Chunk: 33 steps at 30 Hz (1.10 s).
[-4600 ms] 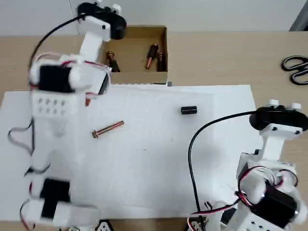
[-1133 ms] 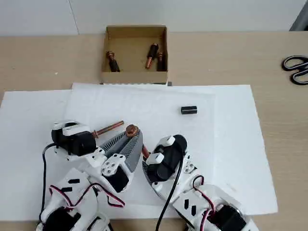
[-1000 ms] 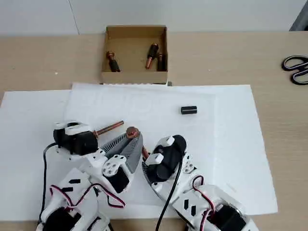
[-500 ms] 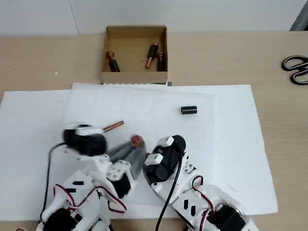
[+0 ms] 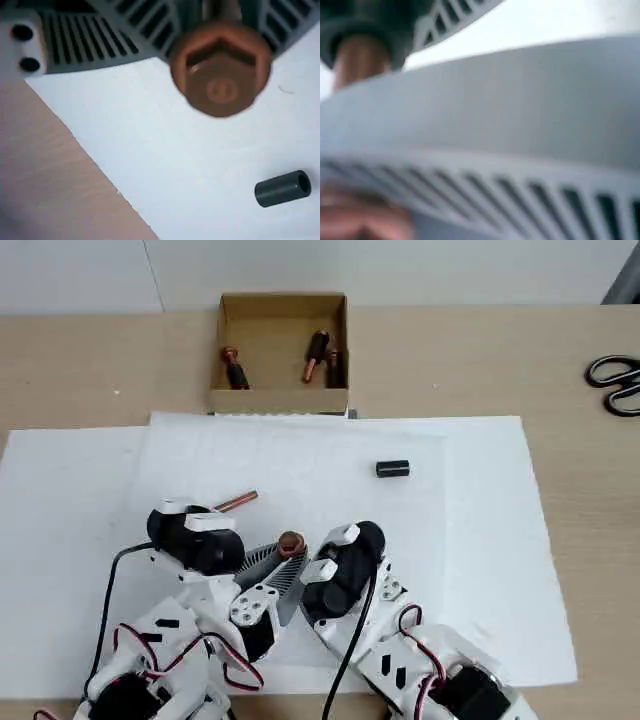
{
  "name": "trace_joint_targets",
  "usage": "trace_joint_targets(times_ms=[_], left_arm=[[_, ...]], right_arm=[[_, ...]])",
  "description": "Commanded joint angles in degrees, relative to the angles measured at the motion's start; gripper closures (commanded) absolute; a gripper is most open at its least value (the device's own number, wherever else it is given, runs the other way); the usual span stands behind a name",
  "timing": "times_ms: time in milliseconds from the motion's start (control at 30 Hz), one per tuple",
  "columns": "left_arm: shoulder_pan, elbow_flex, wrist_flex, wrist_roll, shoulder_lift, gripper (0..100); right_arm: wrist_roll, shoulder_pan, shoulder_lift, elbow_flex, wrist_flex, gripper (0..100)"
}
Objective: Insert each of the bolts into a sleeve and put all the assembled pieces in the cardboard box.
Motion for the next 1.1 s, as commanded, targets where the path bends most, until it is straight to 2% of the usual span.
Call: trace_joint_targets(times_ms=[0,100,233,633,700,767,833,1067], left_arm=[[0.35,-0.22,0.79,-0.62,-0.44,91],[-0.44,-0.22,0.79,-0.62,-0.44,86],[-4.04,-0.57,0.79,-0.62,-0.44,86],[-5.10,-6.02,0.88,-0.53,-0.44,86],[-7.30,-7.25,1.14,-0.70,-0.44,87],[-11.08,-7.87,0.79,-1.14,-0.44,91],[-14.68,-7.87,-0.09,-4.40,-0.53,100],[-27.78,0.66,-1.14,-20.84,-0.62,99]], right_arm=[[-0.35,0.75,-0.31,-0.88,-1.71,99.5],[-0.35,0.75,-0.31,-0.88,-1.71,99.5],[-0.35,0.75,-0.31,-0.70,-1.71,99.5],[-0.35,0.75,-0.31,-0.53,-1.27,99.5],[-0.35,0.75,-0.31,-0.26,-1.27,99.5],[-0.35,0.75,-0.31,-0.09,-1.36,99.5],[-0.35,0.75,-0.31,-0.09,-1.54,99.5],[-0.53,3.03,-0.31,0.00,-1.63,99.5]])
